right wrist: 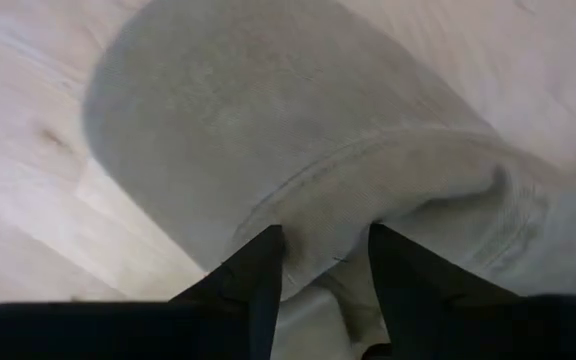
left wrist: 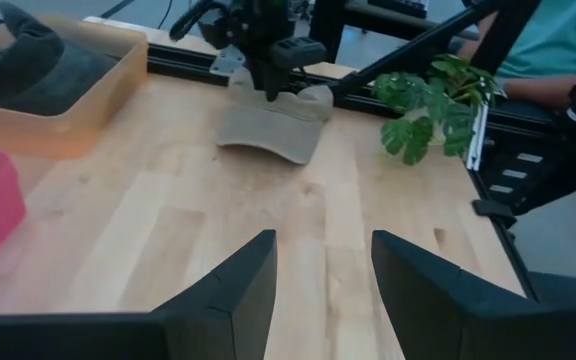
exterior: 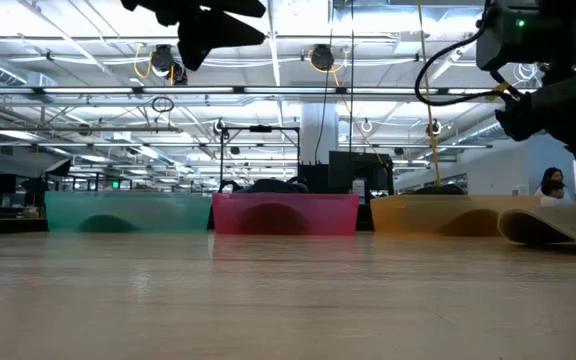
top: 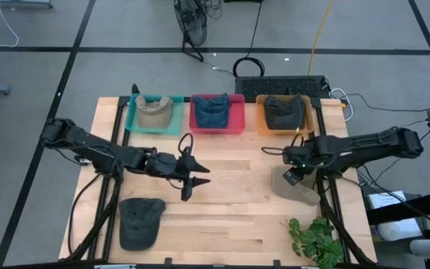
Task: Pick & Place hat
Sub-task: Put the brown cap into the green bin
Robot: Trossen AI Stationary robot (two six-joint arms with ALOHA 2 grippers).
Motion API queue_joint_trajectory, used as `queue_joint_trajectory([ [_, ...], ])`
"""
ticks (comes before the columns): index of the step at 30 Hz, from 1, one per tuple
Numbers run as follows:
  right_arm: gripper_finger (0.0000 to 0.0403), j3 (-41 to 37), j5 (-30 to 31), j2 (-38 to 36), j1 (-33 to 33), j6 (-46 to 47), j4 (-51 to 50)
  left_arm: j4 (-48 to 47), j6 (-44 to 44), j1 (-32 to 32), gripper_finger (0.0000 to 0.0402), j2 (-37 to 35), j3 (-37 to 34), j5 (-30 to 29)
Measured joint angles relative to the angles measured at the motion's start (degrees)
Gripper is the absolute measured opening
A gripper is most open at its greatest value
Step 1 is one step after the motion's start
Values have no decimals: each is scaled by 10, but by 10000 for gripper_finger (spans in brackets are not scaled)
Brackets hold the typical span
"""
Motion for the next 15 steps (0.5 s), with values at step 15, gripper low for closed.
queue_joint_trajectory([
  [15,114,-1,37,27,51,-42,159,0,-25,-63,175,0,0,-79],
])
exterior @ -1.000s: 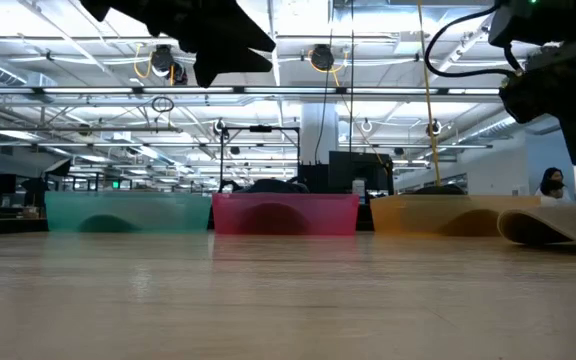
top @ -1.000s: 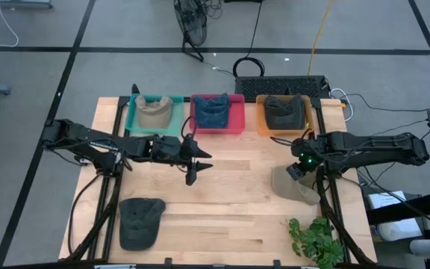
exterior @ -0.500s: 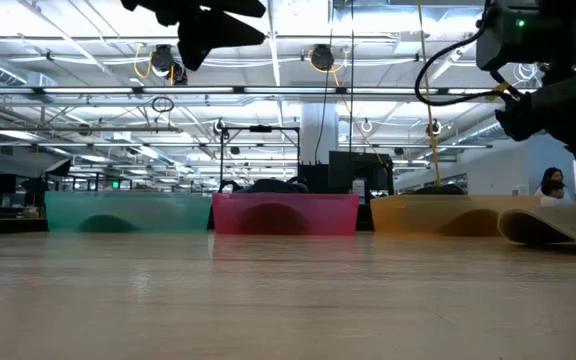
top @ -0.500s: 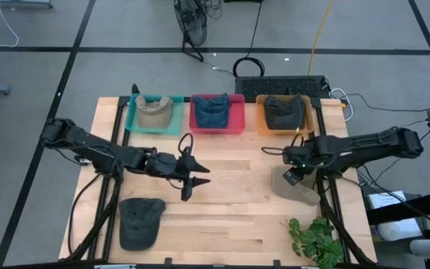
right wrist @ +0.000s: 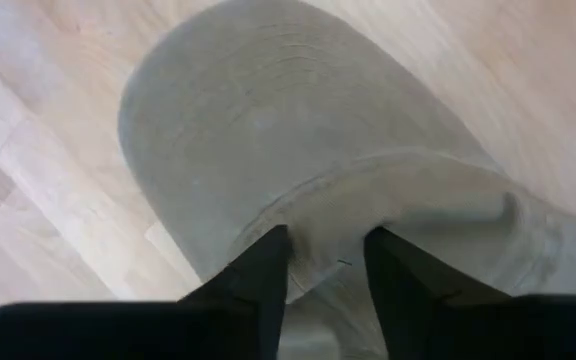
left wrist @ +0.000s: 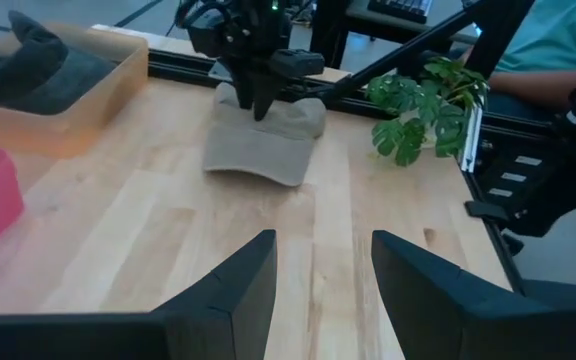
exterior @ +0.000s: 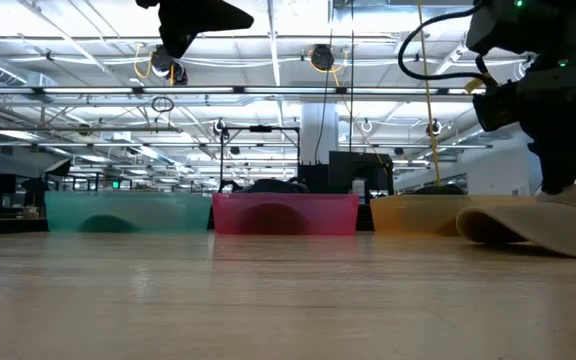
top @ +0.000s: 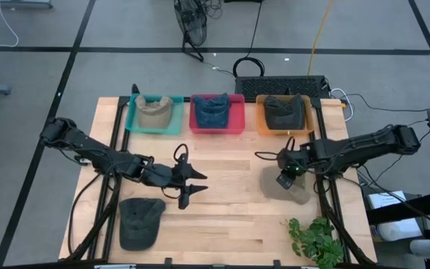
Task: Pick & Place hat
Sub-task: Put the brown cap into the green bin
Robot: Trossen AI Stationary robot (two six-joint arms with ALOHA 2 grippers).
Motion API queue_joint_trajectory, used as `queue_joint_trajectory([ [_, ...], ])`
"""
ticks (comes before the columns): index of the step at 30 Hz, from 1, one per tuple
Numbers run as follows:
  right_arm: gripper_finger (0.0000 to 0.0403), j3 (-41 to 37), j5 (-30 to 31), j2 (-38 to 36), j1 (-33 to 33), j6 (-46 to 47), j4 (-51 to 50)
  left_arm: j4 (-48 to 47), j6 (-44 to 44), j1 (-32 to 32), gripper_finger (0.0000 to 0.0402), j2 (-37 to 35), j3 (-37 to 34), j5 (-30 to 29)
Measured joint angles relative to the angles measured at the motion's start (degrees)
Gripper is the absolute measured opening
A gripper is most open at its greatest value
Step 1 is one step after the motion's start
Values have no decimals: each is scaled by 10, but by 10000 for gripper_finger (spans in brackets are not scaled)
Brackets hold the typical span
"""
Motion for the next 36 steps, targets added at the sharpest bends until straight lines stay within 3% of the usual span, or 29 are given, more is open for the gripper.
queue_joint_trajectory([
  [7,9,0,39,0,34,-21,-2,5,55,9,175,0,0,-14],
  [14,1,16,41,0,43,-43,4,3,114,40,175,0,0,-15],
  [24,0,157,73,10,42,-218,62,3,132,91,175,-5,0,-15],
  [32,0,232,69,145,23,-324,62,-23,161,112,175,-49,0,-14],
  [36,0,252,65,228,22,-373,113,-68,175,114,175,-84,0,-14],
])
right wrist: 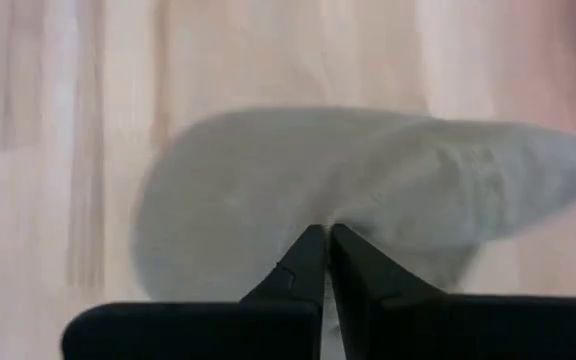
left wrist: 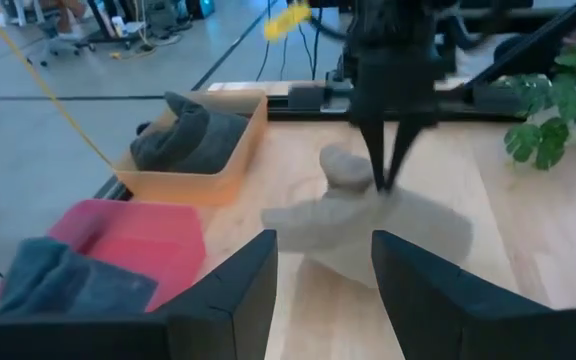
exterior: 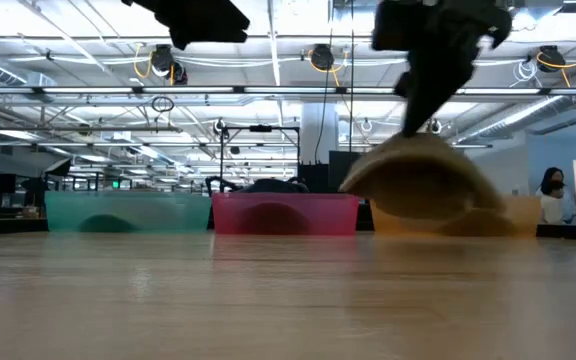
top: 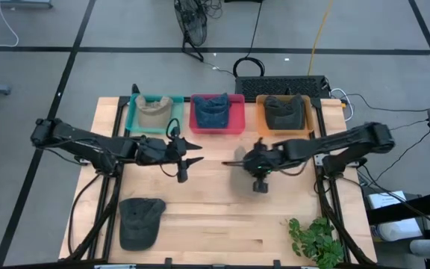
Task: Pick & Place hat
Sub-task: Put the brown cap into the green bin
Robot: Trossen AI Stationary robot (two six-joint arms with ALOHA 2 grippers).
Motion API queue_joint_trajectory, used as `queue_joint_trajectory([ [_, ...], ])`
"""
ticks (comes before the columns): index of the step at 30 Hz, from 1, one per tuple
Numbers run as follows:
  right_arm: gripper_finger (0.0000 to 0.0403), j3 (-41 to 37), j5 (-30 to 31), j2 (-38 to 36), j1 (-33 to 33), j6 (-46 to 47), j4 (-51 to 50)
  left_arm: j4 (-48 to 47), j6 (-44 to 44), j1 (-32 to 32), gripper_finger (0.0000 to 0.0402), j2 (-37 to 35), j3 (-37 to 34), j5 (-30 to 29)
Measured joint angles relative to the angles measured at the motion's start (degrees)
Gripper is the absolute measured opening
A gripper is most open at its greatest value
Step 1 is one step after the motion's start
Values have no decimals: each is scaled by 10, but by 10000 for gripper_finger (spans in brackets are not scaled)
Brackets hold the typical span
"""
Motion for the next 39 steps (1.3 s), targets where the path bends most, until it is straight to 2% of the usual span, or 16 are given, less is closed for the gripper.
queue_joint_trajectory([
  [5,0,45,-47,79,-12,-63,79,-29,30,0,175,-36,0,0],
  [10,0,103,-55,143,-38,-120,75,-44,59,0,175,-59,0,0],
  [15,0,112,-54,163,-62,-151,66,-54,72,0,175,-68,0,0],
  [18,0,112,-18,140,-71,-153,42,-55,87,2,175,-67,0,8],
  [21,0,112,49,90,-73,-158,10,-32,105,16,175,-60,0,29],
  [24,0,107,107,34,-77,-152,-3,4,106,38,175,-53,0,66],
  [26,0,86,122,-6,-82,-142,4,31,99,52,175,-42,0,97],
  [30,0,2,125,-76,-100,-141,94,50,90,71,175,-9,0,152],
  [34,0,-87,124,-125,-138,-159,220,87,86,83,175,33,-1,181],
  [39,0,-123,123,-155,-203,-159,291,129,85,91,175,82,9,213],
])
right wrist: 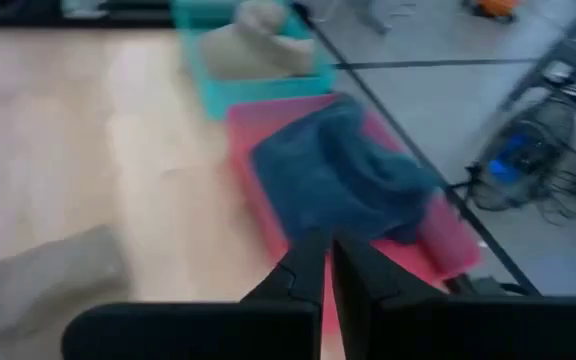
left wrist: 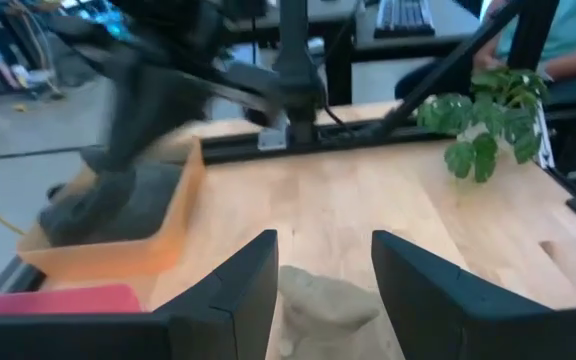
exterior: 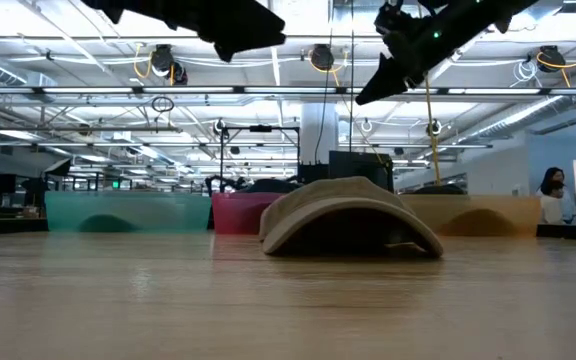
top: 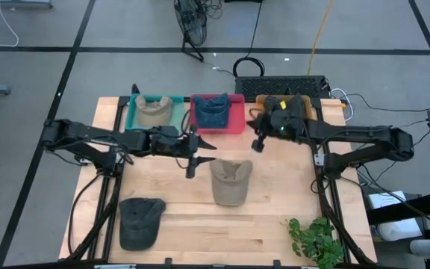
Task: Pick & Place hat
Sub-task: Put the brown cap into the green bin
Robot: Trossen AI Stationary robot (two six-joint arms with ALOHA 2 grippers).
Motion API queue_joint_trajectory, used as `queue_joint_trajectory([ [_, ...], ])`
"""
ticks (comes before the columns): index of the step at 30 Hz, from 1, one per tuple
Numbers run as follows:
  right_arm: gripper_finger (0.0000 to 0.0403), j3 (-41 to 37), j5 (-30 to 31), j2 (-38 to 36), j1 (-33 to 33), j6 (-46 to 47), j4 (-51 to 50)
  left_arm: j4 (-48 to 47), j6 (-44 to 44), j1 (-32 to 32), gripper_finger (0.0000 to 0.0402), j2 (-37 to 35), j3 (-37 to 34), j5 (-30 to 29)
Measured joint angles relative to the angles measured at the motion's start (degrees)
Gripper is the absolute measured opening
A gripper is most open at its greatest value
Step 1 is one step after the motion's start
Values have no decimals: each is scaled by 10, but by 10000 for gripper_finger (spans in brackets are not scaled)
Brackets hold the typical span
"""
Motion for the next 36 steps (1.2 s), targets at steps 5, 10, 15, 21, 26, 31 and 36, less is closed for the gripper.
queue_joint_trajectory([
  [5,0,-6,0,-6,-41,1,10,-69,-15,-2,175,55,64,2],
  [10,0,-21,0,-6,-49,-1,7,-155,-22,-12,175,129,128,2],
  [15,0,-25,1,-15,-49,-20,7,-217,-28,-15,175,198,182,55],
  [21,0,-26,2,-44,-63,-23,6,-234,-24,-17,175,256,211,98],
  [26,0,-26,3,-63,-76,-22,2,-225,-30,-11,175,288,219,100],
  [31,0,-26,3,-67,-78,-45,-3,-213,-58,-1,175,316,225,100],
  [36,0,-26,4,-71,-81,-56,5,-214,-73,1,175,350,248,112],
])
